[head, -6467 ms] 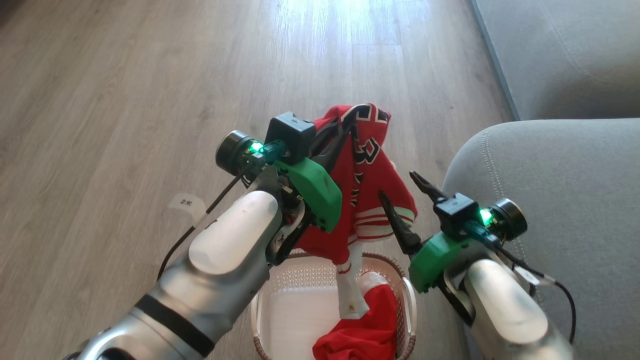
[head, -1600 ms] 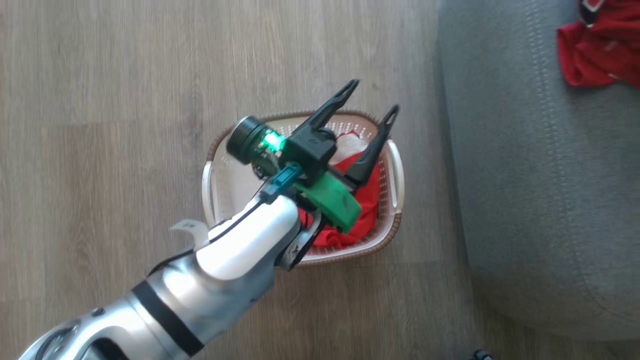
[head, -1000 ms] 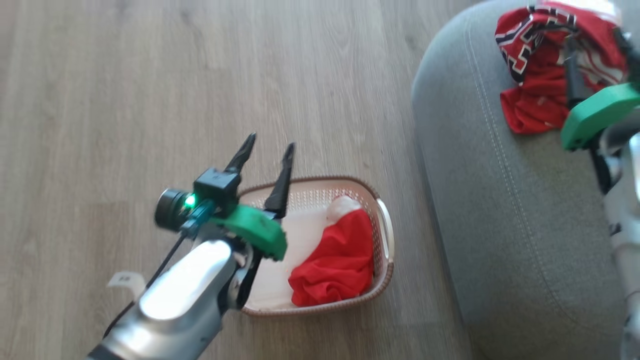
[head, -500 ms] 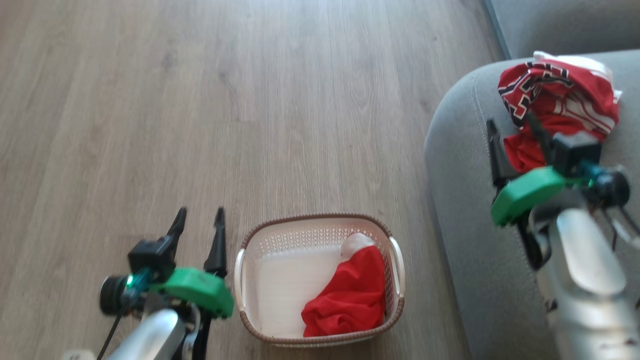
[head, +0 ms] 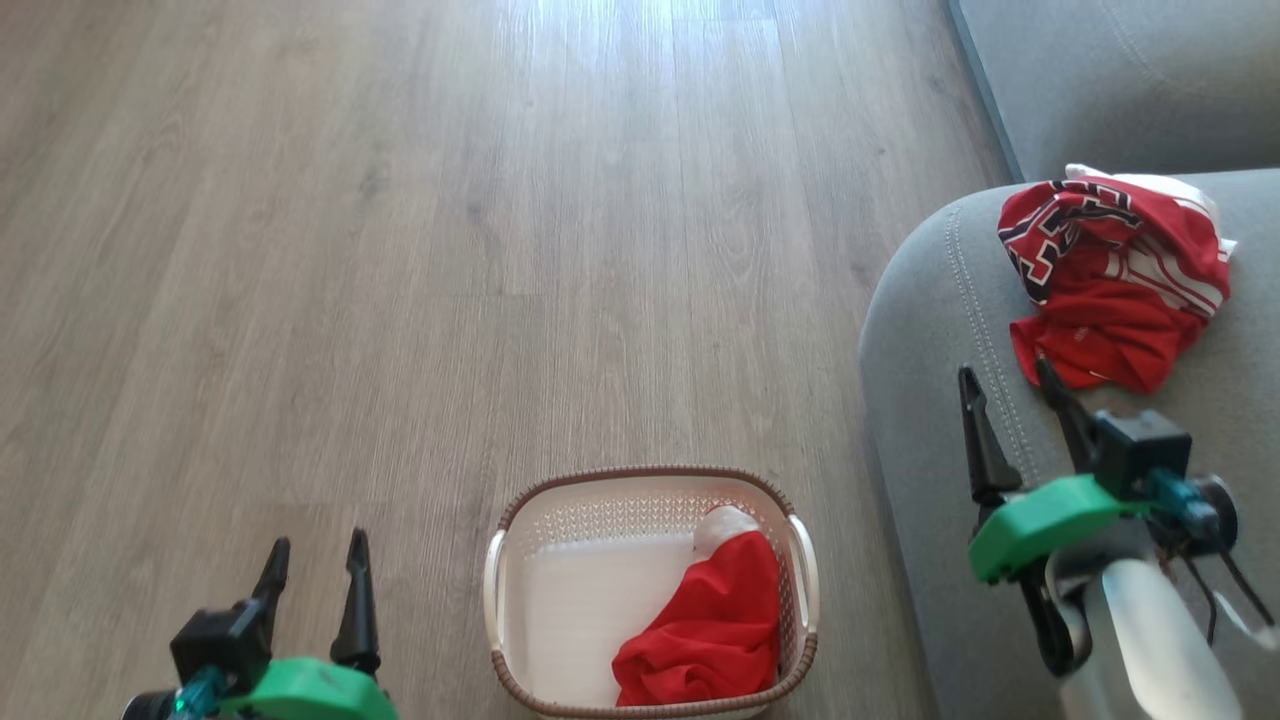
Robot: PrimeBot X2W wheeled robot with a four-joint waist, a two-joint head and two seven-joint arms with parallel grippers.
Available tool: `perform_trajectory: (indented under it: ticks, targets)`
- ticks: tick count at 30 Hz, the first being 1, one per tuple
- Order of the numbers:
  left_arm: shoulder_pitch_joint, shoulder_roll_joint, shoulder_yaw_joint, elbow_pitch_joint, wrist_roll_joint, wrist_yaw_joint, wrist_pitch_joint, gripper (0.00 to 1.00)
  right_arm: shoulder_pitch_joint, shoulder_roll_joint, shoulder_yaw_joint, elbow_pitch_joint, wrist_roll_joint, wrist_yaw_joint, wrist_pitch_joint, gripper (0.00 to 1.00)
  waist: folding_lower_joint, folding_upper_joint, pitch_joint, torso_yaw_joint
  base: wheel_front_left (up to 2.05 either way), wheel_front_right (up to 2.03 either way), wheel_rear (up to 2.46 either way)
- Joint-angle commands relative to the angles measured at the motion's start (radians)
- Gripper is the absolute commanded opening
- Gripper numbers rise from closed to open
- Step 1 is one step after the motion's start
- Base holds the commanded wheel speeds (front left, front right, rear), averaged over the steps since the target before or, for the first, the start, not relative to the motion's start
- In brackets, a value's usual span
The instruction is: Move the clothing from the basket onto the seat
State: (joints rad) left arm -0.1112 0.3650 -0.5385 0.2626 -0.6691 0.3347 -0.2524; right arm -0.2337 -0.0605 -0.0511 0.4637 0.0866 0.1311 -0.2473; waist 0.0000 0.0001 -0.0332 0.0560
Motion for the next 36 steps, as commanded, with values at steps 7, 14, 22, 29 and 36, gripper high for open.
perform_trajectory:
  ticks: [7, 14, 22, 29, 36]
  targets:
    - [0.04, 0.038, 0.071, -0.063, 0.023, 0.005, -0.009, 1.0, 0.065, 0.01, 0.04, -0.095, 0.073, 0.0, 0.003, 1.0, 0.0, -0.0001, -0.014, 0.005, 0.0, 0.0, 0.0]
    - [0.071, 0.033, 0.094, -0.077, 0.035, 0.003, -0.009, 1.0, 0.132, 0.01, 0.046, -0.133, 0.101, 0.0, 0.013, 1.0, 0.0, -0.0001, -0.025, 0.001, 0.0, 0.0, 0.0]
    - [0.085, 0.024, 0.111, -0.079, 0.045, 0.0, -0.009, 1.0, 0.164, 0.01, 0.064, -0.144, 0.101, 0.0, 0.026, 1.0, 0.0, -0.0001, -0.032, -0.005, 0.0, 0.0, 0.0]
    - [0.085, 0.018, 0.111, -0.071, 0.055, -0.005, -0.009, 1.0, 0.176, 0.01, 0.07, -0.141, 0.098, 0.0, 0.026, 1.0, 0.0, -0.0001, -0.035, -0.004, 0.0, 0.0, 0.0]
    - [0.087, 0.015, 0.106, -0.064, 0.059, -0.008, -0.009, 1.0, 0.179, 0.01, 0.074, -0.138, 0.1, 0.0, 0.027, 1.0, 0.0, -0.0001, -0.039, -0.004, 0.0, 0.0, 0.0]
